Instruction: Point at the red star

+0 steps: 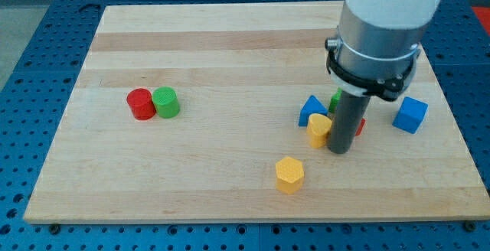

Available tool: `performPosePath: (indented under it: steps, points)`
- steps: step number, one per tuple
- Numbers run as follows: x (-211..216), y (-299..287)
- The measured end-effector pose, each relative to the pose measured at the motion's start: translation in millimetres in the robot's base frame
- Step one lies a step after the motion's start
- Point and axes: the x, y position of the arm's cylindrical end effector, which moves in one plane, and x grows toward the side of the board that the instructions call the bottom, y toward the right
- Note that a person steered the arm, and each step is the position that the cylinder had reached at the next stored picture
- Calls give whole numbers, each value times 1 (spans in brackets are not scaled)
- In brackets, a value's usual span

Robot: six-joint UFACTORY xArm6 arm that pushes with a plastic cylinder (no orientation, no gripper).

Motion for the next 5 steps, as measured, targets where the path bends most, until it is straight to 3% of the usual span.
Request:
performPosePath:
  steps: [5]
  points:
    - [18, 6]
